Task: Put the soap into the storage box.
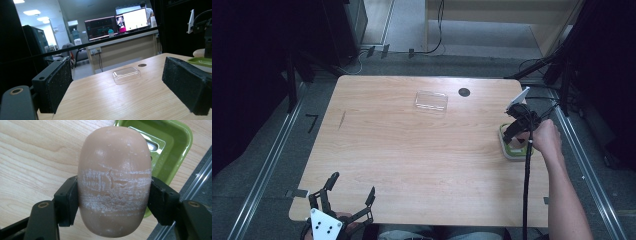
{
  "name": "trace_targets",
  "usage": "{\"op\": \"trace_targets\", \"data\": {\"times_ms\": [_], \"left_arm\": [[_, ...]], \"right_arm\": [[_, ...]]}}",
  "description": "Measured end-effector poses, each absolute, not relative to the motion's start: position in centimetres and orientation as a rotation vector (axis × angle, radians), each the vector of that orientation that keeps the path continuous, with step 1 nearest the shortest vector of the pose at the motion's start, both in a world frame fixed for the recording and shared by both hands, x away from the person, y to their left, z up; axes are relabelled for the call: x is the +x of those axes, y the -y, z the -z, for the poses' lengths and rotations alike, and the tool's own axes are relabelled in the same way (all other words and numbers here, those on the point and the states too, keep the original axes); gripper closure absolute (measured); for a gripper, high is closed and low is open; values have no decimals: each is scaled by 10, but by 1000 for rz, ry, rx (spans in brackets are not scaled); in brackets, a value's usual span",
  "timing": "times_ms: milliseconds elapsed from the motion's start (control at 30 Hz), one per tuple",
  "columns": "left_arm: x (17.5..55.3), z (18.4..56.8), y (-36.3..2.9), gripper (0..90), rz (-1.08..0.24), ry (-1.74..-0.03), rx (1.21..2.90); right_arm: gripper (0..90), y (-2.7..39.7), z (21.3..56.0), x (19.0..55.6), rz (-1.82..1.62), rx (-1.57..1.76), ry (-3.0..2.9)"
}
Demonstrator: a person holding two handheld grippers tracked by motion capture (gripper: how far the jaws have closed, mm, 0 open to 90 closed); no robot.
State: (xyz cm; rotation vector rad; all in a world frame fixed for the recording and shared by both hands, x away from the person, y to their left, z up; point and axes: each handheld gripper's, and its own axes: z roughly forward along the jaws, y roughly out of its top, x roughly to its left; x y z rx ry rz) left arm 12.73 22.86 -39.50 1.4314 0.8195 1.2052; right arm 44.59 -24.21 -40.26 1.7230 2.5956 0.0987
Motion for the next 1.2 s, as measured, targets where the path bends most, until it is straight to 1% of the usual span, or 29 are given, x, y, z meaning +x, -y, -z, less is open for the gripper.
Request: {"op": "trace_targets", "data": {"times_ms": [1200], "left_arm": [[127,395,-229,99,-1205,-818,1431]], "right_arm": [[338,263,423,460,-180,1931,-2459]]}}
